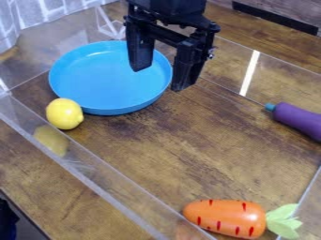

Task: Move the carrot to the right side

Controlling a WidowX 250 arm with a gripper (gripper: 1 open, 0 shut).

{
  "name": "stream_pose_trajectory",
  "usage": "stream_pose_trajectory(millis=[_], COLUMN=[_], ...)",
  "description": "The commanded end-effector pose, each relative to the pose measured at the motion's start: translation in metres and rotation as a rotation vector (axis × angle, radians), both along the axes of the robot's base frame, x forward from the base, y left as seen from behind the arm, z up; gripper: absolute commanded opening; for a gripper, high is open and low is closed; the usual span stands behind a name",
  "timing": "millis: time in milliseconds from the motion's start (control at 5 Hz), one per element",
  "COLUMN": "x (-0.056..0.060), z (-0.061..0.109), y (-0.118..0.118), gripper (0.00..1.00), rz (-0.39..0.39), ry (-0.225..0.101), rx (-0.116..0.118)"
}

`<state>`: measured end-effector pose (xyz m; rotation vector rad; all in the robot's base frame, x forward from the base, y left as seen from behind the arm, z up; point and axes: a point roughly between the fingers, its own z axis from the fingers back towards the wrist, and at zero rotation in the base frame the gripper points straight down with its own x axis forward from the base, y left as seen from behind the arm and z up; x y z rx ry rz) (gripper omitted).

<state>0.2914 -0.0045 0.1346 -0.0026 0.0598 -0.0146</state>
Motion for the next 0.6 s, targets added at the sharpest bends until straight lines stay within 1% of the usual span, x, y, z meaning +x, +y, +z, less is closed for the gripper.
stream_pose_trajectory(millis=[0,200,400], x=[-0.004,-0.017,-0.021], z=[-0.013,-0.033,-0.053], y=[-0.014,-0.049,-0.085], gripper=[1.0,1.0,1.0], rz=[-0.003,-0.076,-0.145], ry=[0.012,0.018,0.016], rx=[0.001,-0.005,0.0])
